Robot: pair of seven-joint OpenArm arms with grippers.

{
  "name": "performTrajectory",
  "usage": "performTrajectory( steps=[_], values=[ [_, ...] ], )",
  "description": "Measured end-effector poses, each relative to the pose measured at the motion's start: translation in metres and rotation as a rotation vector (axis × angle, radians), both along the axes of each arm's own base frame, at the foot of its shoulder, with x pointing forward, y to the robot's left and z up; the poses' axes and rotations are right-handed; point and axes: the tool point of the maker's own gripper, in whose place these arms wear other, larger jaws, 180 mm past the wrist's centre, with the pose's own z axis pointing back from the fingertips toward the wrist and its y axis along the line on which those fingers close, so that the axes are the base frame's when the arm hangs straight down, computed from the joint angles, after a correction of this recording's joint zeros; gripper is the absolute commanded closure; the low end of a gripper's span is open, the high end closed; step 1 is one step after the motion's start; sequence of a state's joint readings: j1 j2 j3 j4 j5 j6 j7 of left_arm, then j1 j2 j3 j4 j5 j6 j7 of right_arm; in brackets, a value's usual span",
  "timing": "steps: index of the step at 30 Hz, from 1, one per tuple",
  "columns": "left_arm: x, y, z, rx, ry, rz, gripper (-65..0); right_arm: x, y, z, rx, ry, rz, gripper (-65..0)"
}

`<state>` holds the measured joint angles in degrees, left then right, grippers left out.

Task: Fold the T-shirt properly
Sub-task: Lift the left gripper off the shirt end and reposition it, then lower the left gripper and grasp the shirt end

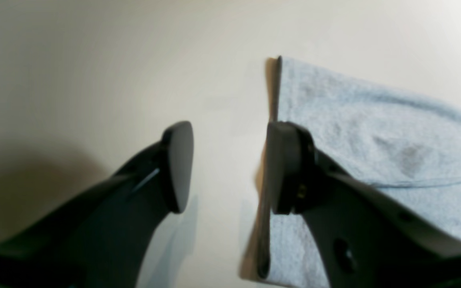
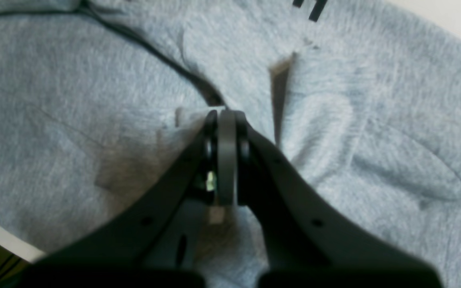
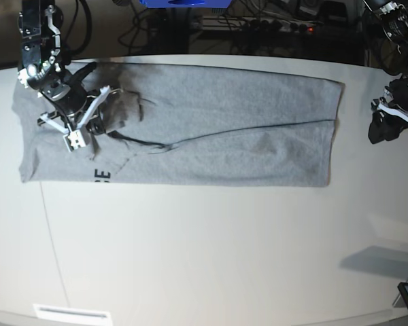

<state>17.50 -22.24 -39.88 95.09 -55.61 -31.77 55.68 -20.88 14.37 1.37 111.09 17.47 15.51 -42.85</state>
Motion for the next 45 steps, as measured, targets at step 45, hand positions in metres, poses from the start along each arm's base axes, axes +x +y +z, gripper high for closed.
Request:
performTrajectory(
  steps=[45],
  values=[
    [0.019, -0.064, -0.078, -0.353, 0.087, -0.149, -52.6, -0.001, 0.001, -0.007, 0.007, 0.018, -0.003, 0.0]
  ],
)
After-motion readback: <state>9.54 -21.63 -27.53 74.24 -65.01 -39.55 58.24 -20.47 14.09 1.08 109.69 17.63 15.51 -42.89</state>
